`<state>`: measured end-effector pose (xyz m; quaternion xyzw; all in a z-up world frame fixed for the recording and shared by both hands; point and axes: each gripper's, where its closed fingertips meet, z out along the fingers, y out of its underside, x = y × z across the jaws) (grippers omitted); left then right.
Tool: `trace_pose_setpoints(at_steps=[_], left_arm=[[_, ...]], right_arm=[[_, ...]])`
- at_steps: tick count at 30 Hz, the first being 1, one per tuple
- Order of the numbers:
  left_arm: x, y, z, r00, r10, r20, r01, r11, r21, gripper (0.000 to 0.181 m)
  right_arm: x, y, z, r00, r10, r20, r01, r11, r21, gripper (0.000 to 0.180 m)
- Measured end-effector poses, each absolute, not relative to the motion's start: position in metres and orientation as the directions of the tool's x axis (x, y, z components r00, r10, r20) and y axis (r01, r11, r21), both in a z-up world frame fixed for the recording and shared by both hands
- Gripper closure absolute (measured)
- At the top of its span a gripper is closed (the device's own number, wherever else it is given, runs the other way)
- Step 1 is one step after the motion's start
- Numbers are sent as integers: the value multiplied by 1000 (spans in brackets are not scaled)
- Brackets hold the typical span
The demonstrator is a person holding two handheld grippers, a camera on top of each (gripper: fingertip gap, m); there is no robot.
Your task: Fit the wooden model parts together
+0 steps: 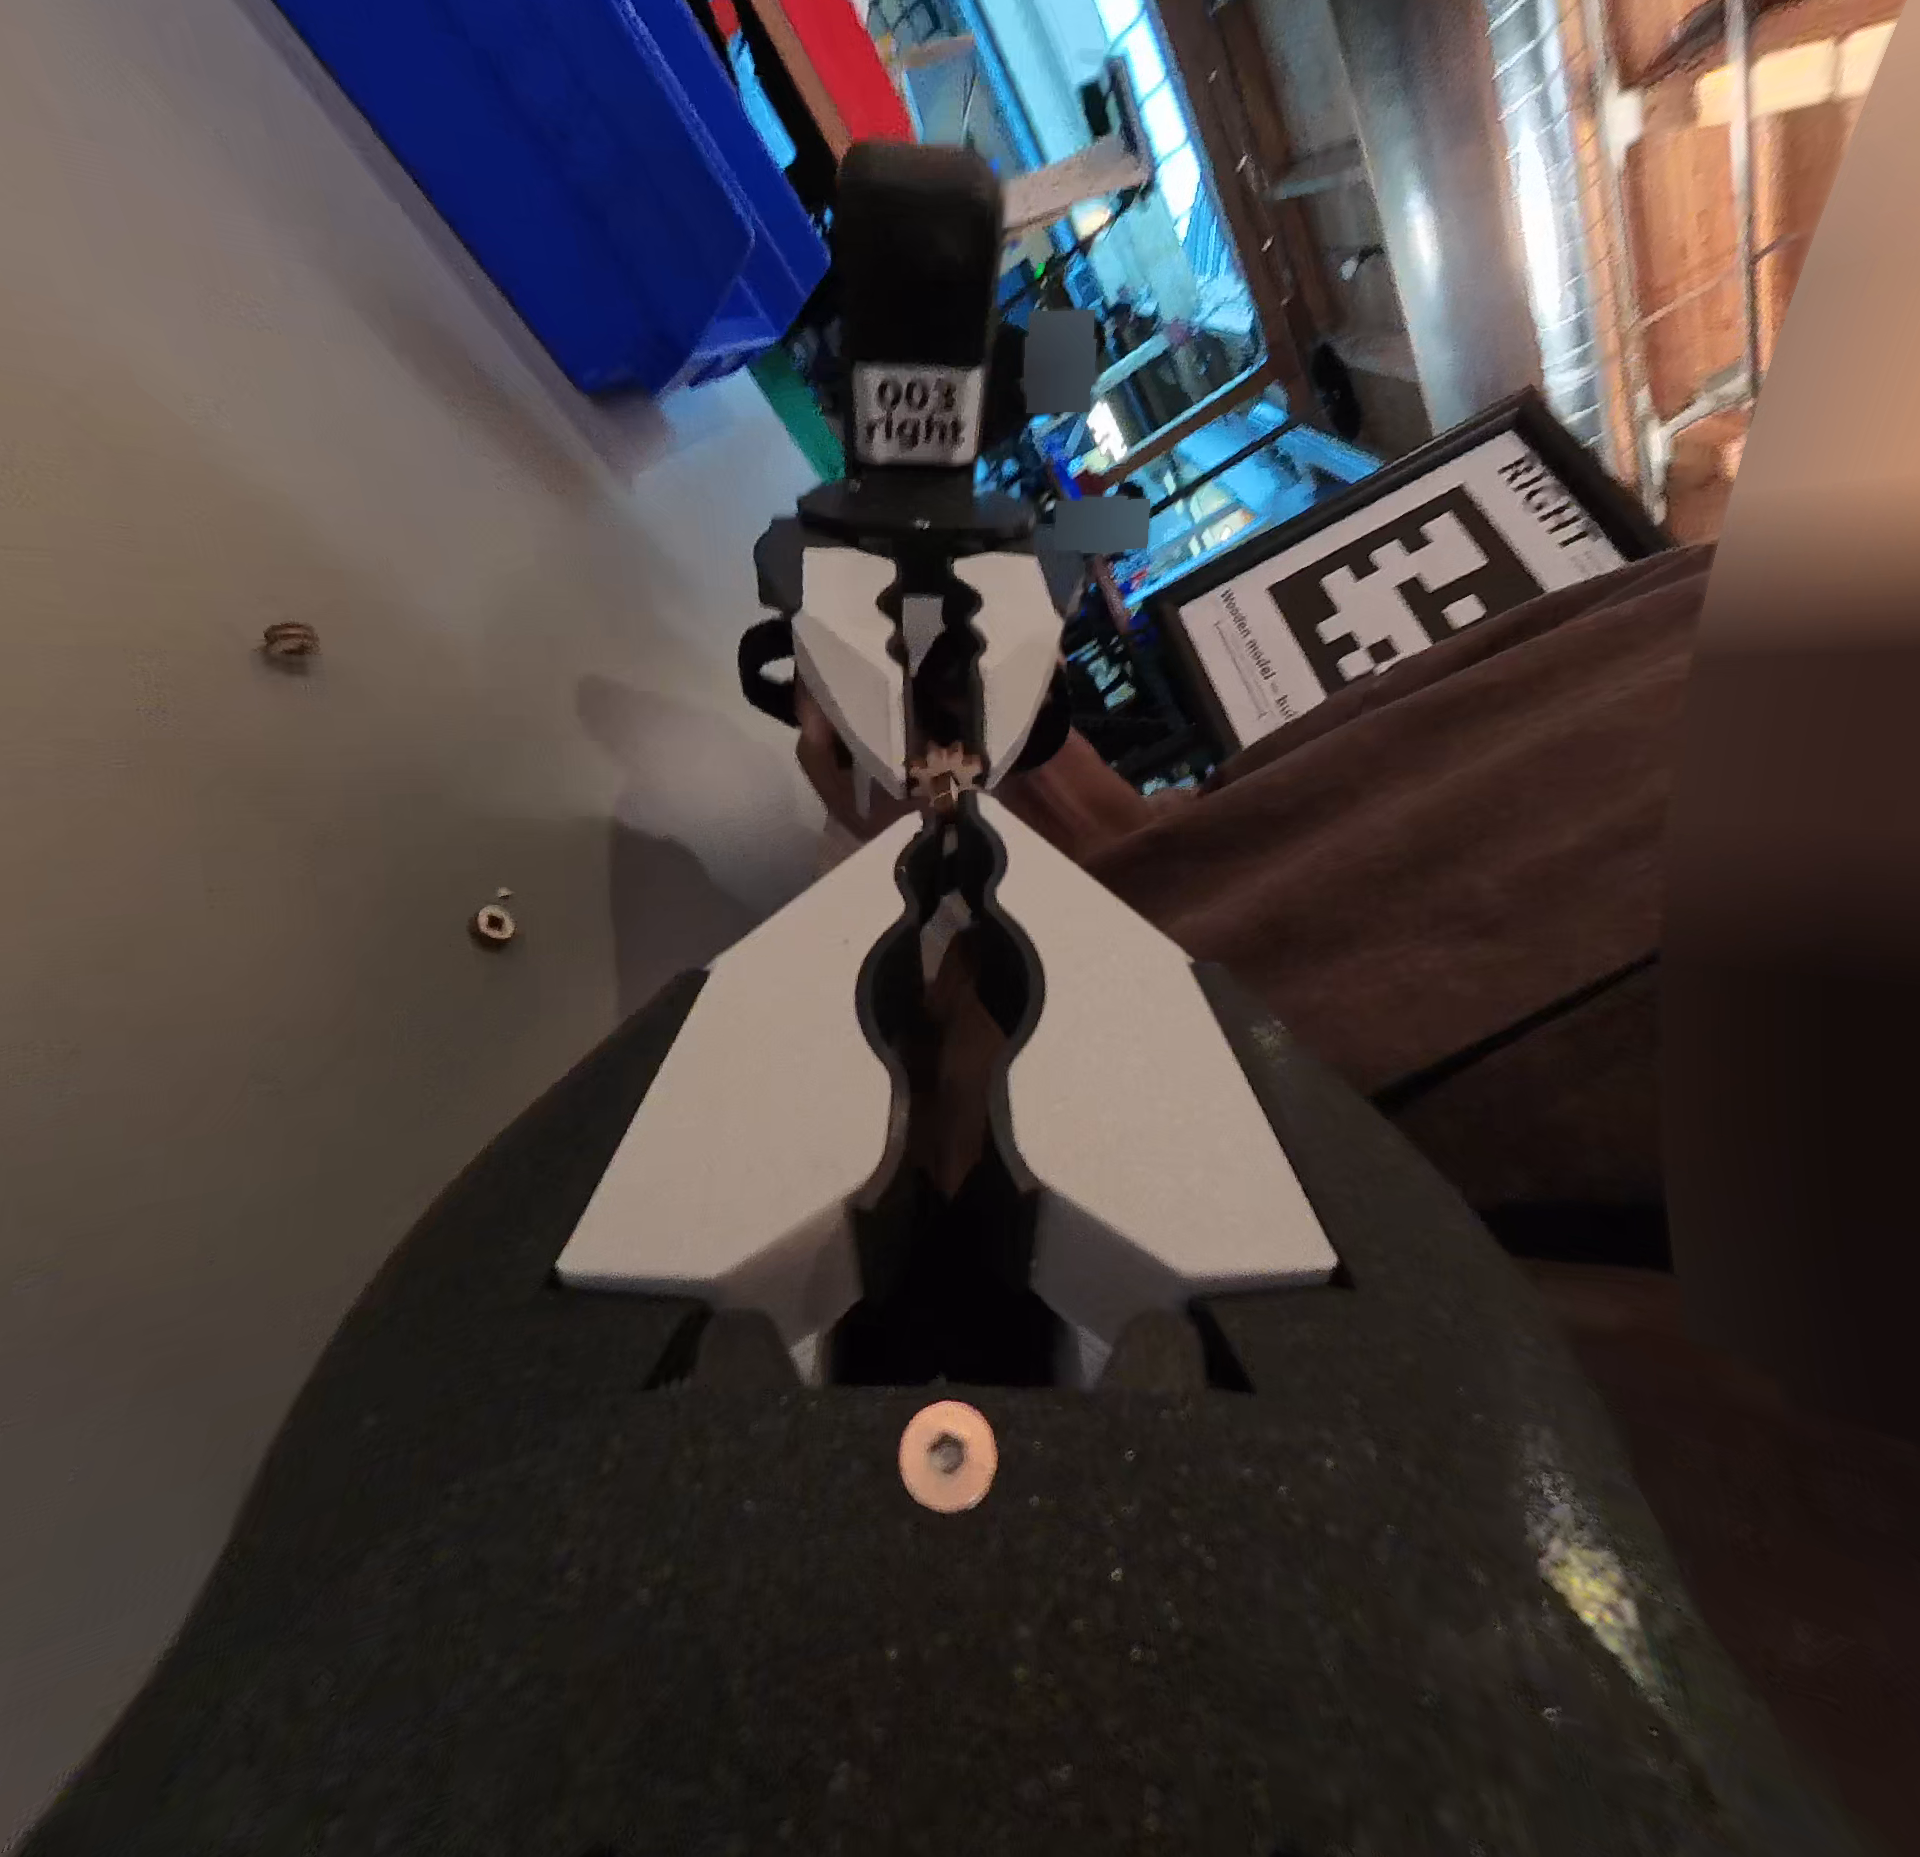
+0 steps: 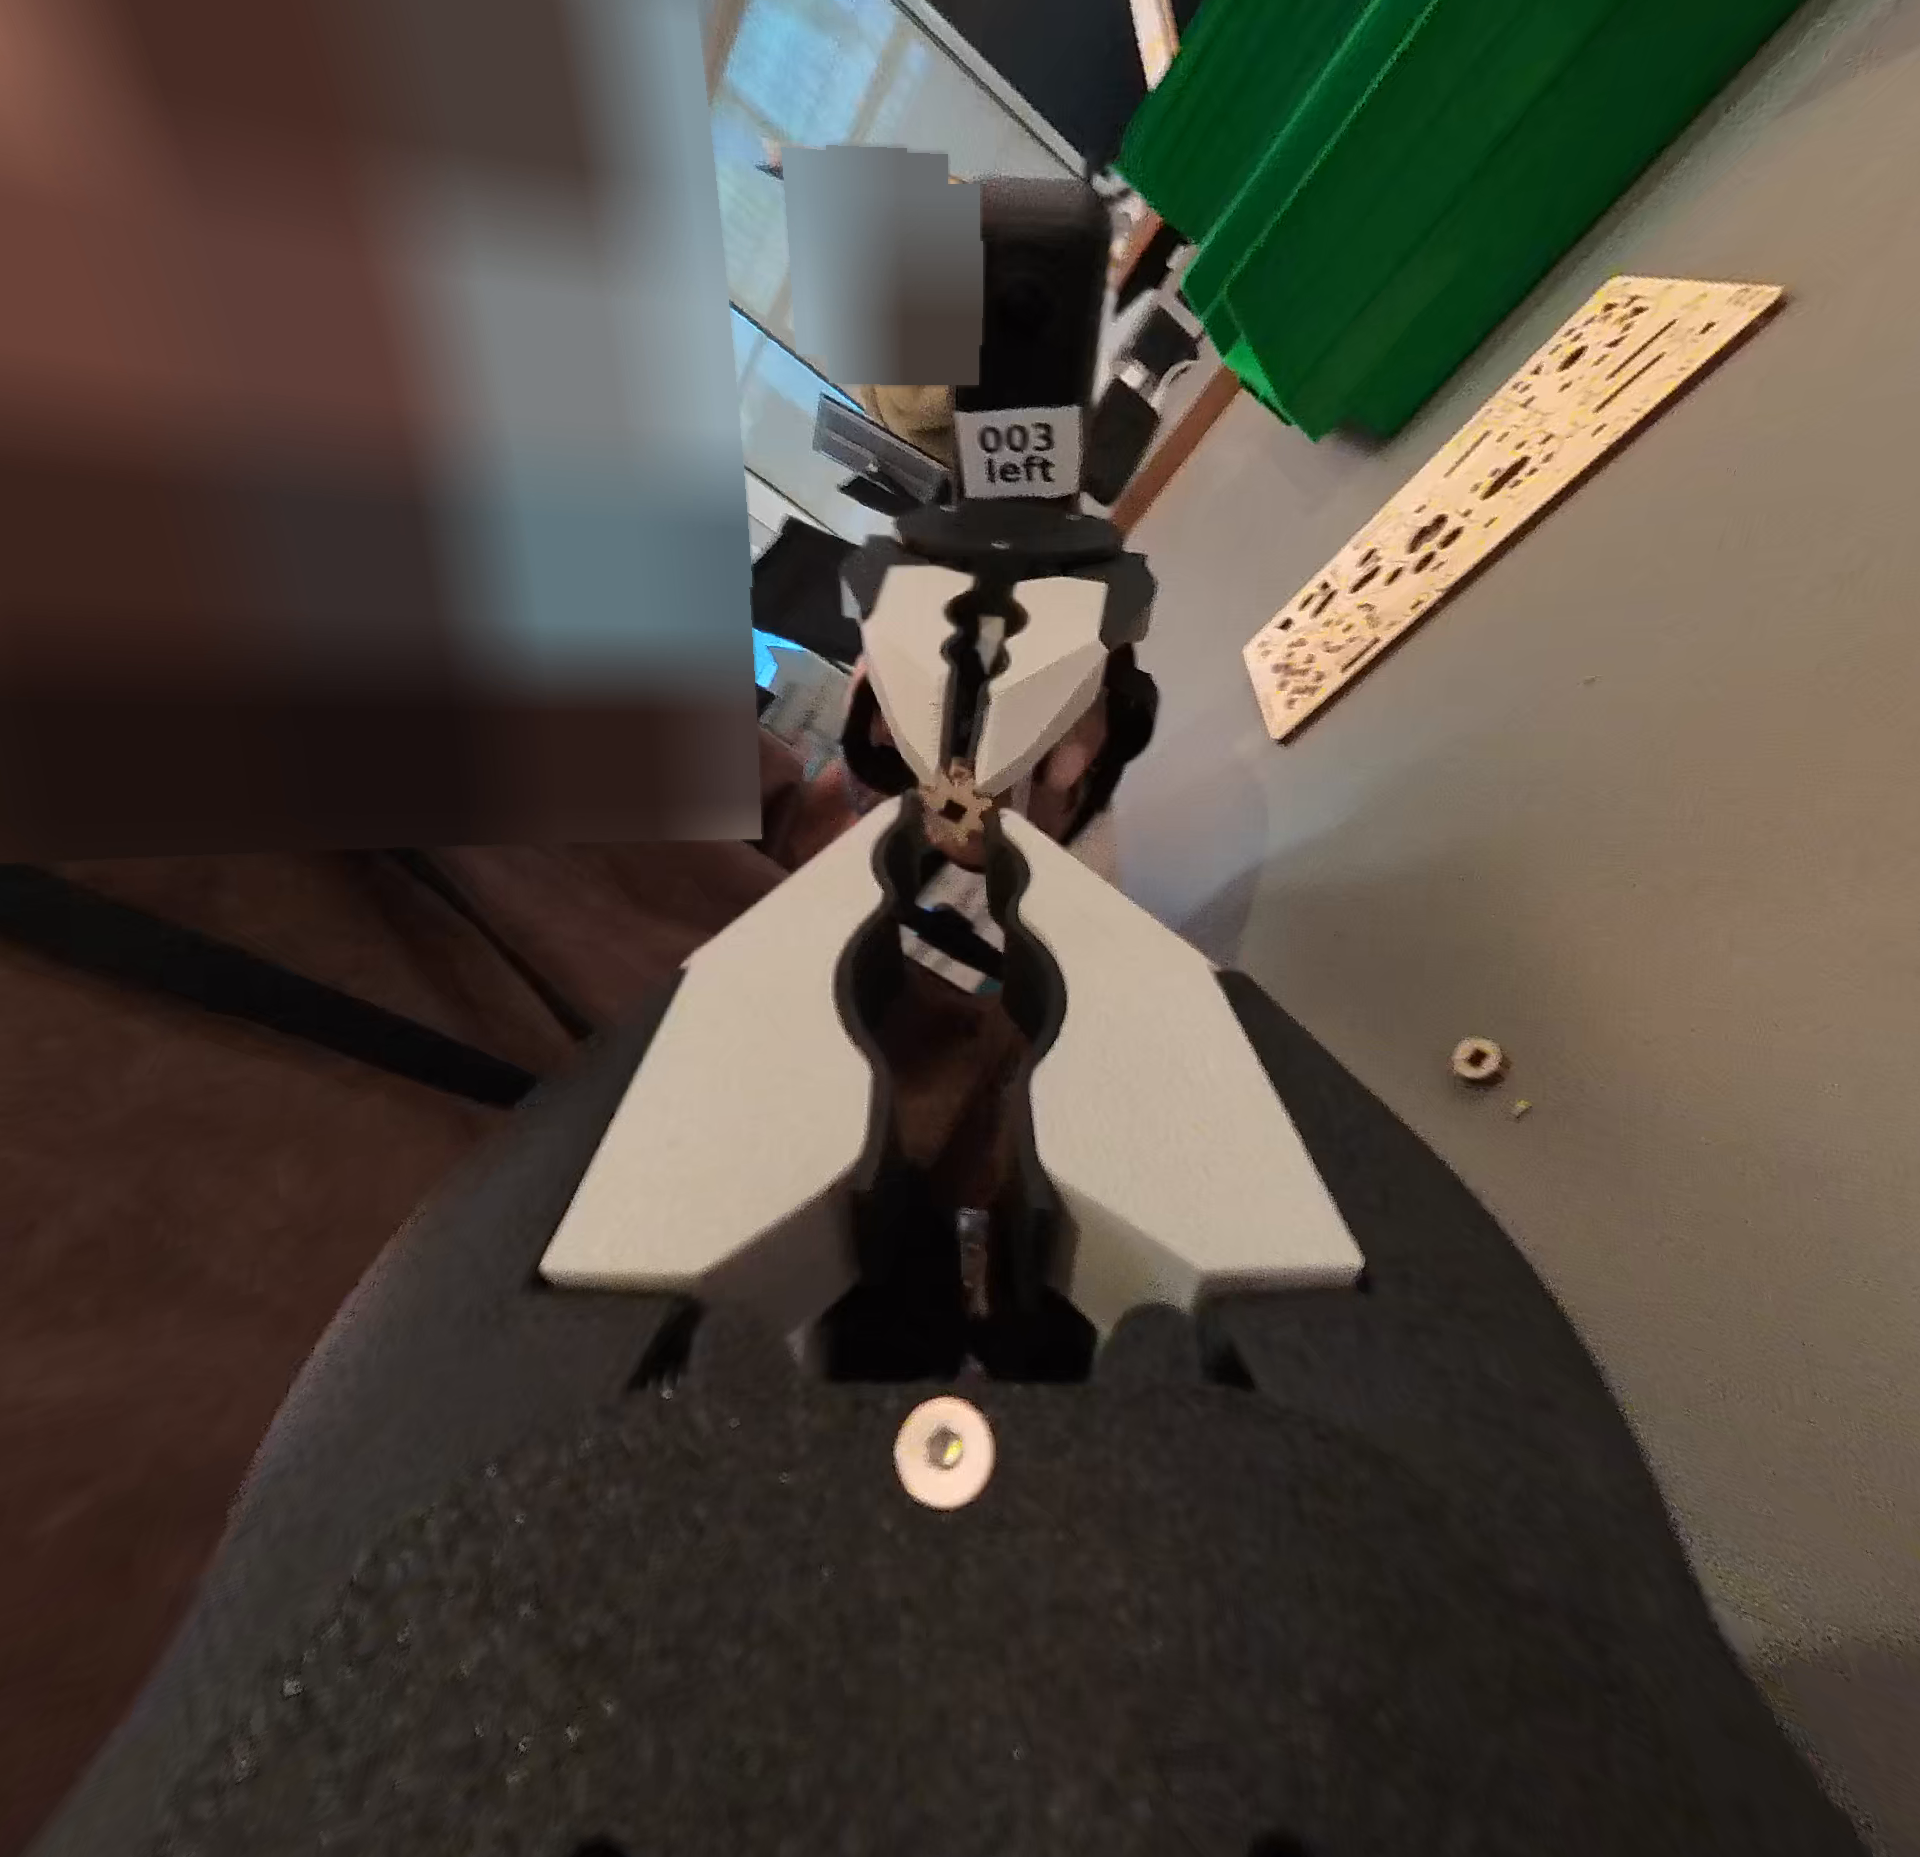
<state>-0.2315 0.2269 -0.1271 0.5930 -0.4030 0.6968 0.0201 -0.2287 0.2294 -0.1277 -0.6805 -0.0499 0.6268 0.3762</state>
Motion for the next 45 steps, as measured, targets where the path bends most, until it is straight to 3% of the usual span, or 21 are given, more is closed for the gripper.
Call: trace_pose_setpoints(at_steps=[10, 19, 23, 30, 34, 38, 45], left_arm=[[-227, 228, -132, -276, -465, 841, -497, -680, -539, 181], [-228, 231, -136, -272, -489, 829, -492, -670, -556, 181], [-225, 204, -145, -291, -484, 825, -567, -607, -556, 181], [-223, 211, -147, -293, -561, 774, -544, -568, -618, 181], [-221, 237, -156, -227, -797, 559, -483, -406, -776, 181], [-217, 234, -149, -280, -864, 419, -438, -273, -856, 163], [-218, 224, -144, -338, -904, 263, -396, -117, -911, 178]], right_arm=[[-228, 230, -139, 264, 511, -818, -388, -721, -575, 168], [-225, 236, -141, 173, 472, -865, -459, -738, -494, 169], [-241, 235, -139, 196, 504, -842, -409, -738, -537, 168], [-202, 244, -142, 333, 490, -806, -443, -673, -592, 168], [-196, 243, -150, 412, 475, -778, -391, -679, -621, 168], [-211, 235, -146, 334, 490, -805, -366, -720, -590, 168], [-216, 226, -148, 314, 481, -818, -337, -750, -570, 168]])
